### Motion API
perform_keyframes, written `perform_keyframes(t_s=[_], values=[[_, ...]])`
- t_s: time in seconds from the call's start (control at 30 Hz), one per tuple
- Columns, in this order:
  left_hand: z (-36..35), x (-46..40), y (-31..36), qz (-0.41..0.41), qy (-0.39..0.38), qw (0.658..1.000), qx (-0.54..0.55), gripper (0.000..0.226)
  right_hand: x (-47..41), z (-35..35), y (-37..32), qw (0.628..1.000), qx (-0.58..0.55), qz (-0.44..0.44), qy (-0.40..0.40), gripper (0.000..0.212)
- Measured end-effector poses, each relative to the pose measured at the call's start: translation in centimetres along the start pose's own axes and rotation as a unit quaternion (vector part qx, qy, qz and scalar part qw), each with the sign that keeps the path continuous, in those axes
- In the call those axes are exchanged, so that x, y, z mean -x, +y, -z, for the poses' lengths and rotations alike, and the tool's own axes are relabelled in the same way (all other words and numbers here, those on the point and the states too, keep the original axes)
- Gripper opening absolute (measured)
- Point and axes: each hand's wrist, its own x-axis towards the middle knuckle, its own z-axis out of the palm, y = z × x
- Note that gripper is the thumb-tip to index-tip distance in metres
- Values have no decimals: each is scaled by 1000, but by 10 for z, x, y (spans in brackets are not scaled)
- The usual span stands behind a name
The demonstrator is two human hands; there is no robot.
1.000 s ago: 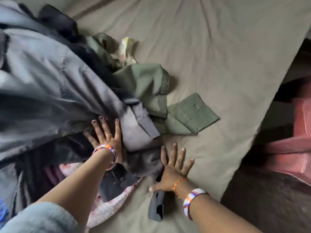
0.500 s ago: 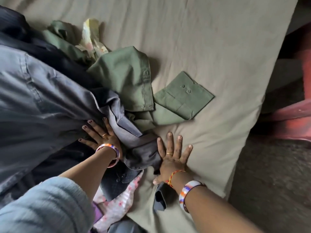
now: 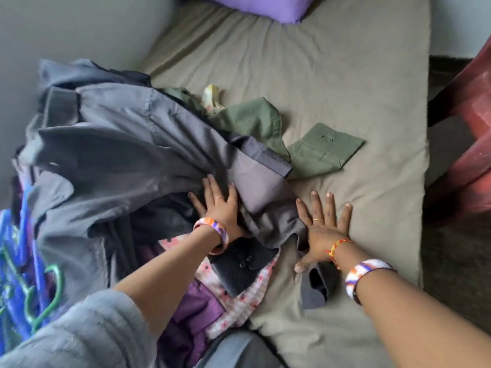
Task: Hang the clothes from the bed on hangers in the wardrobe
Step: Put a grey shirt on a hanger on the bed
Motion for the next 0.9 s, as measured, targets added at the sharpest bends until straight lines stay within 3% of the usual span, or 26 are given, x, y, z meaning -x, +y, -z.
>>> perform_keyframes(t_s=[0.07, 0.17, 0.23, 0.27, 0.37, 0.47, 0.53, 0.63, 0.73, 0.8, 0.87, 0.9], values=[[17, 31, -22, -92, 24, 994, 58, 74, 12, 0, -3, 999, -35, -15, 37, 143], [33, 78, -66, -158, 279, 944, 79, 44, 33, -10, -11, 991, -98, -46, 80, 121], [50, 101, -105, -79, 431, 890, 122, 49, 50, -22, -20, 987, -118, -65, 93, 96], [59, 108, -128, -4, 463, 872, 157, 54, 58, -28, -25, 985, -120, -73, 97, 86], [87, 114, -190, 200, 343, 876, 273, 81, 78, -38, -40, 986, -114, -91, 75, 71], [85, 104, -215, 165, 211, 914, 305, 90, 89, -35, -53, 988, -110, -97, 56, 64], [79, 97, -213, 139, 228, 922, 282, 70, 95, -33, -57, 987, -125, -90, 49, 64], [82, 99, -201, 154, 293, 885, 326, 45, 109, -28, -64, 973, -224, -30, 42, 73], [98, 125, -161, 127, 342, 823, 435, 42, 133, -9, -69, 927, -373, 30, 35, 79], [101, 155, -117, -5, 402, 800, 445, 41, 154, 15, -76, 869, -472, 83, 125, 56], [95, 188, -66, -229, 410, 792, 390, 45, 176, 49, -90, 735, -647, 117, 166, 32], [87, 203, -42, -332, 374, 791, 353, 49, 185, 62, -92, 645, -736, 134, 159, 37]])
